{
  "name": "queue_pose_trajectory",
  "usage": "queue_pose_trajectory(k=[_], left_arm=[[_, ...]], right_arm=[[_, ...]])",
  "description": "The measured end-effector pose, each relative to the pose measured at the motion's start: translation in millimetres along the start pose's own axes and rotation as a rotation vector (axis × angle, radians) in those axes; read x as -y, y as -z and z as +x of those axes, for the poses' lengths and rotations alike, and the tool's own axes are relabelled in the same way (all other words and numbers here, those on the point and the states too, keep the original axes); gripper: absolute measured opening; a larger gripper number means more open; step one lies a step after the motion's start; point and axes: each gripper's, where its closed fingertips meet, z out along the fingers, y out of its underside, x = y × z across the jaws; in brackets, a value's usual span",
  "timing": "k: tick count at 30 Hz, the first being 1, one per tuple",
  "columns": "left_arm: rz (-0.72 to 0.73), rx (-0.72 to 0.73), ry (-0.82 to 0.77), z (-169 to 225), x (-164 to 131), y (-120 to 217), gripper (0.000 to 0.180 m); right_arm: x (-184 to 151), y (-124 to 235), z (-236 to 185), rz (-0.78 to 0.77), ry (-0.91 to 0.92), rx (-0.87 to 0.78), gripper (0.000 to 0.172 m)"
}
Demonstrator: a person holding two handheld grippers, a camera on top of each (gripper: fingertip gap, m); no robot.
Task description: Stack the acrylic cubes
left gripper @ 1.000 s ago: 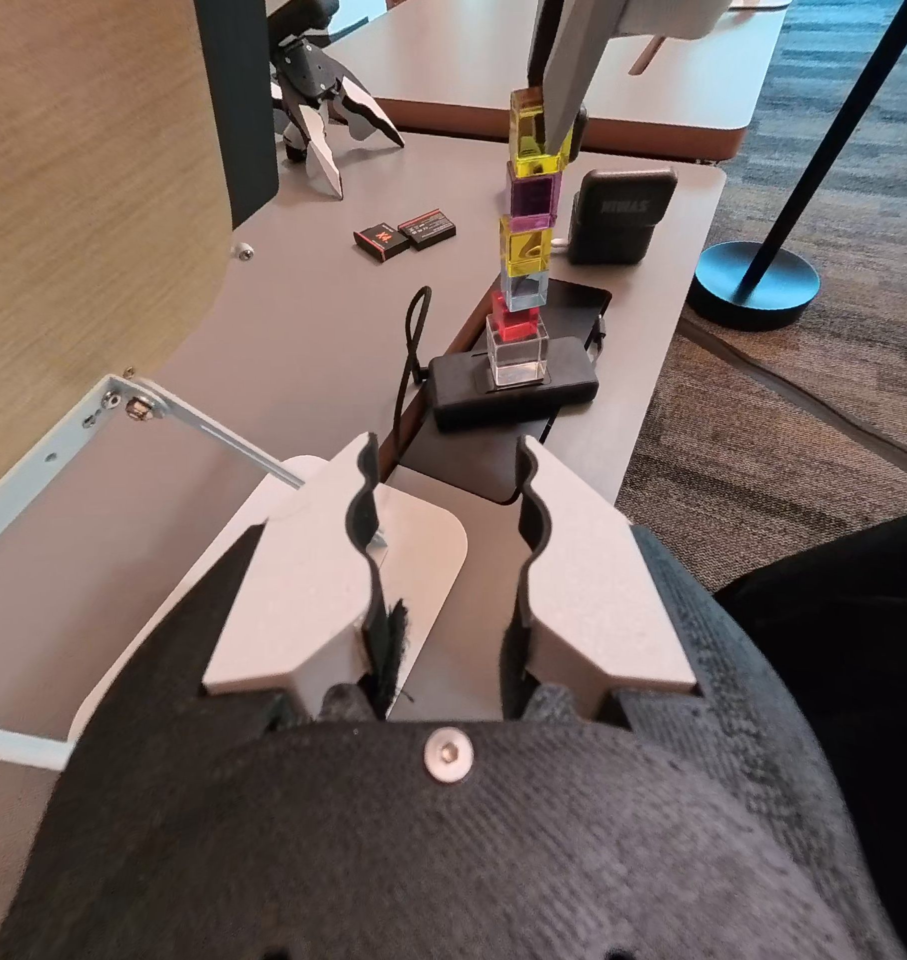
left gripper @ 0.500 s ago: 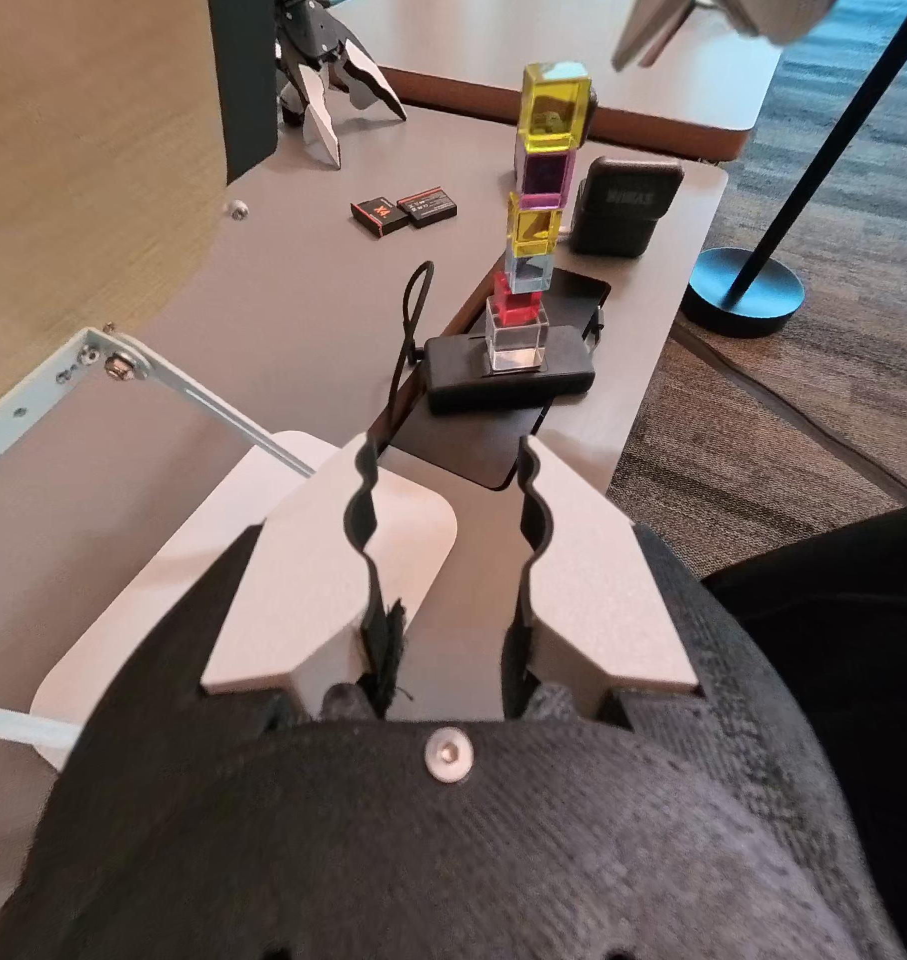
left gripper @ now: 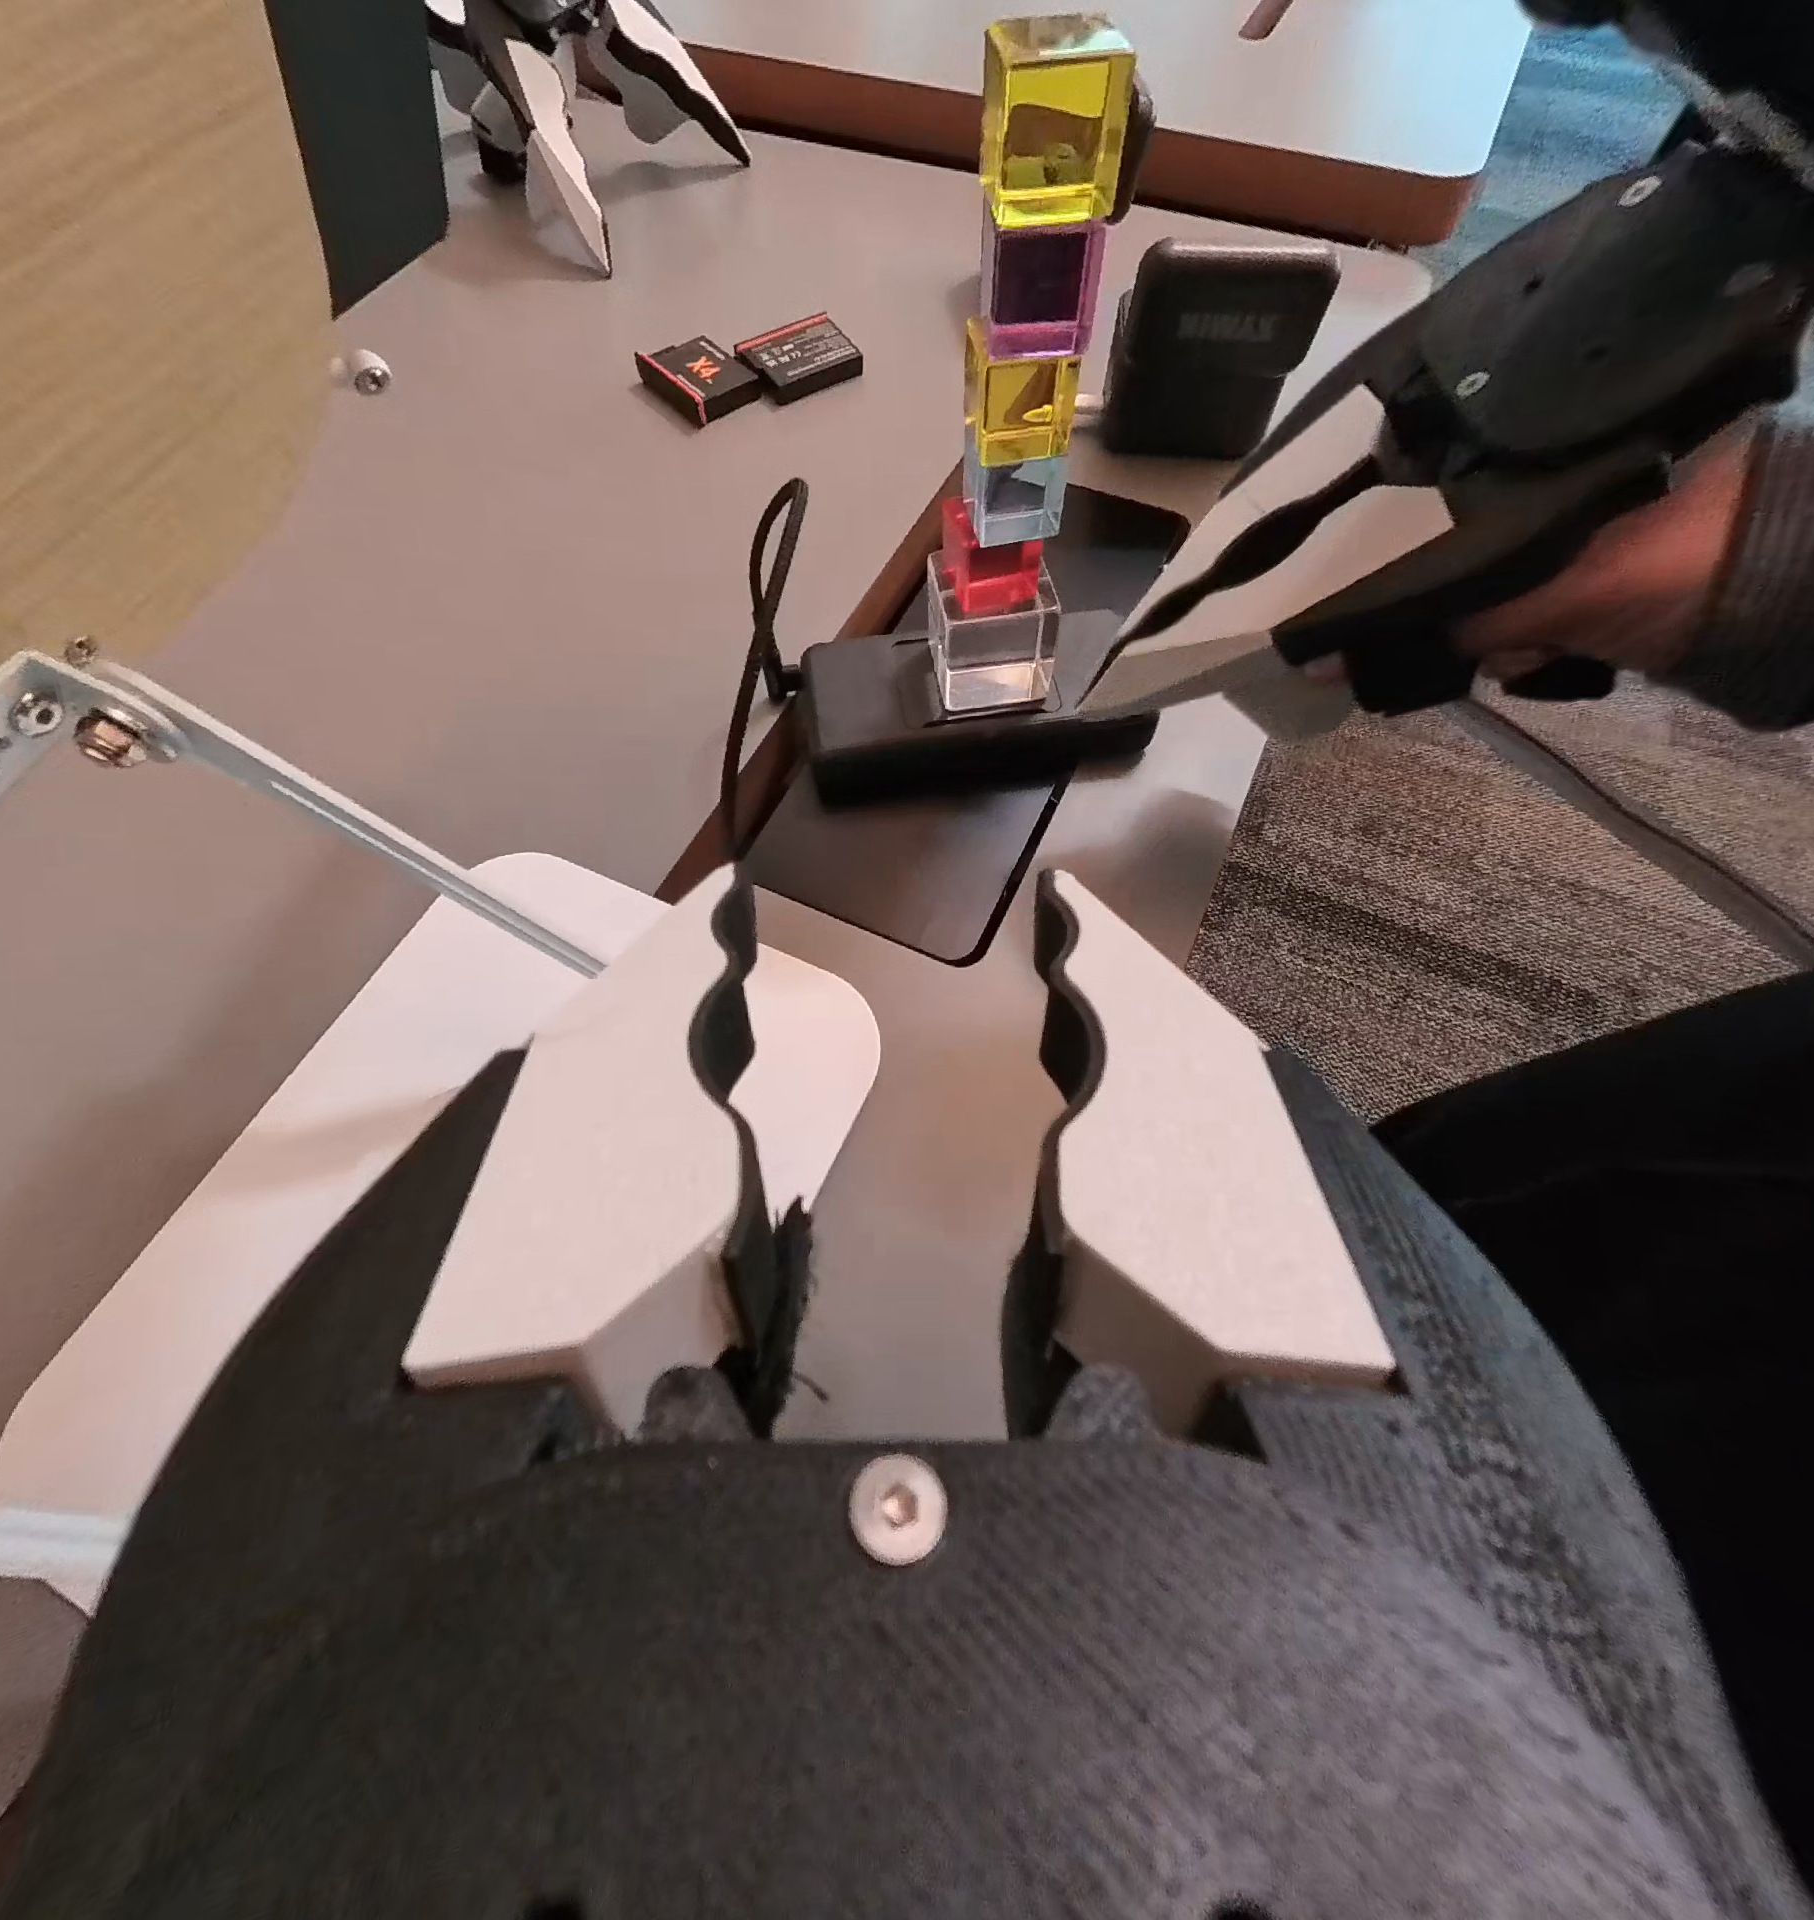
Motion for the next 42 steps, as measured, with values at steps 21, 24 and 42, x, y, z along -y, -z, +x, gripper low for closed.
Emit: queue_pose_trajectory(k=[21,24,42], left_arm=[[-0.037,0.003,0.046,-3.3,-13.4,-2.3,0.051],[-0.038,-0.004,0.046,-3.3,-13.0,-3.8,0.051],[-0.022,-0.045,0.015,-0.6,-3.2,-10.4,0.050]], right_arm=[[22.4,-32.0,39.1,-0.017,0.082,-0.011,0.000],[26.9,-30.9,40.6,-0.010,0.068,0.001,0.000],[25.8,32.5,59.2,0.192,0.014,-0.196,0.000]])
